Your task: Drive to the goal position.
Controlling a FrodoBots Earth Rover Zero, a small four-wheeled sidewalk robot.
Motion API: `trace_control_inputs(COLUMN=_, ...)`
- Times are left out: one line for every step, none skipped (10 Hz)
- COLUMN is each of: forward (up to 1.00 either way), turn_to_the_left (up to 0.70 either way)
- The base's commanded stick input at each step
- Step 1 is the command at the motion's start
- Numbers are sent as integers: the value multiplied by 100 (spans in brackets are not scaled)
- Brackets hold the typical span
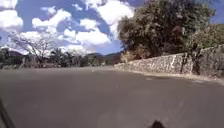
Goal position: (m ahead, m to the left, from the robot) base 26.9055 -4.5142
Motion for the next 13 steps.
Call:
trace_control_inputs(forward=50, turn_to_the_left=0)
trace_control_inputs(forward=50, turn_to_the_left=0)
trace_control_inputs(forward=50, turn_to_the_left=0)
trace_control_inputs(forward=50, turn_to_the_left=0)
trace_control_inputs(forward=50, turn_to_the_left=0)
trace_control_inputs(forward=50, turn_to_the_left=0)
trace_control_inputs(forward=50, turn_to_the_left=0)
trace_control_inputs(forward=50, turn_to_the_left=0)
trace_control_inputs(forward=50, turn_to_the_left=0)
trace_control_inputs(forward=50, turn_to_the_left=0)
trace_control_inputs(forward=50, turn_to_the_left=0)
trace_control_inputs(forward=50, turn_to_the_left=0)
trace_control_inputs(forward=50, turn_to_the_left=0)
